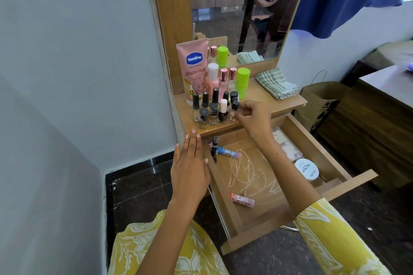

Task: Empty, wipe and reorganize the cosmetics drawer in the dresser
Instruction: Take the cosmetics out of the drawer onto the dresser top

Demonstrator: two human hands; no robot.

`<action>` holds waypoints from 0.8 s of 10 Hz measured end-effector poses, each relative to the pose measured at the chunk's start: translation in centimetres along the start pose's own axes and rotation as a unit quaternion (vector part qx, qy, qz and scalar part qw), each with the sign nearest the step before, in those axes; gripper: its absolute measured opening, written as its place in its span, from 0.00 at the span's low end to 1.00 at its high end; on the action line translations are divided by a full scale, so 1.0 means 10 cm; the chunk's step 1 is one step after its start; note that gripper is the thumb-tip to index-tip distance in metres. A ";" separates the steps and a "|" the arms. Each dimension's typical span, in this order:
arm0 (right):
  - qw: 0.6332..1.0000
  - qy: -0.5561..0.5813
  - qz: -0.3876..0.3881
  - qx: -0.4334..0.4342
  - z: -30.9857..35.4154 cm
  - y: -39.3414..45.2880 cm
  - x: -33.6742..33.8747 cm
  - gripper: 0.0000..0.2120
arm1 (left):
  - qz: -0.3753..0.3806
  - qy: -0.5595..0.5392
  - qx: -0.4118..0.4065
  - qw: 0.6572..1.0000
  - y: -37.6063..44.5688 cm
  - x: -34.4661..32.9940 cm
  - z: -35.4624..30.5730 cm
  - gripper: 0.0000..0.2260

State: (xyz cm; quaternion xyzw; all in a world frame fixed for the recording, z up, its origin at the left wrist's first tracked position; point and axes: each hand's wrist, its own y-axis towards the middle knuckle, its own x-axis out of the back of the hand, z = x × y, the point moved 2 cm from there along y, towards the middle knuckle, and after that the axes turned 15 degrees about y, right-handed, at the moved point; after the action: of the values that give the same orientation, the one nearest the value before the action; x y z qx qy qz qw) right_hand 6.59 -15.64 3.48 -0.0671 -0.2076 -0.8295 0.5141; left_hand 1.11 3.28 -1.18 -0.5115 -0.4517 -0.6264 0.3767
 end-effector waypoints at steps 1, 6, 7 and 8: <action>1.000 -0.009 0.018 0.003 -0.03 0.00 -0.01 0.06 | 0.001 0.003 0.000 1.000 0.00 -0.01 0.00 0.26; 0.804 -0.401 0.438 -0.038 -0.33 -1.12 0.06 0.14 | 0.006 0.017 -0.009 1.000 0.01 -0.02 0.02 0.26; 0.769 -0.453 0.452 -0.014 -0.40 -1.20 -0.02 0.13 | 0.007 0.017 -0.009 1.000 0.01 -0.01 0.01 0.26; 0.810 -0.402 0.428 -0.013 -0.35 -1.13 0.05 0.13 | 0.010 0.017 -0.007 1.000 0.01 -0.01 0.01 0.26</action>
State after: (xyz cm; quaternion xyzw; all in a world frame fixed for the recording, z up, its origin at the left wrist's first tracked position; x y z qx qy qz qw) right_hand -3.21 -13.15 -2.62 -0.4833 -0.3352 -0.4275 0.6865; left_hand 1.26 3.32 -1.30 -0.5081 -0.4356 -0.6341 0.3873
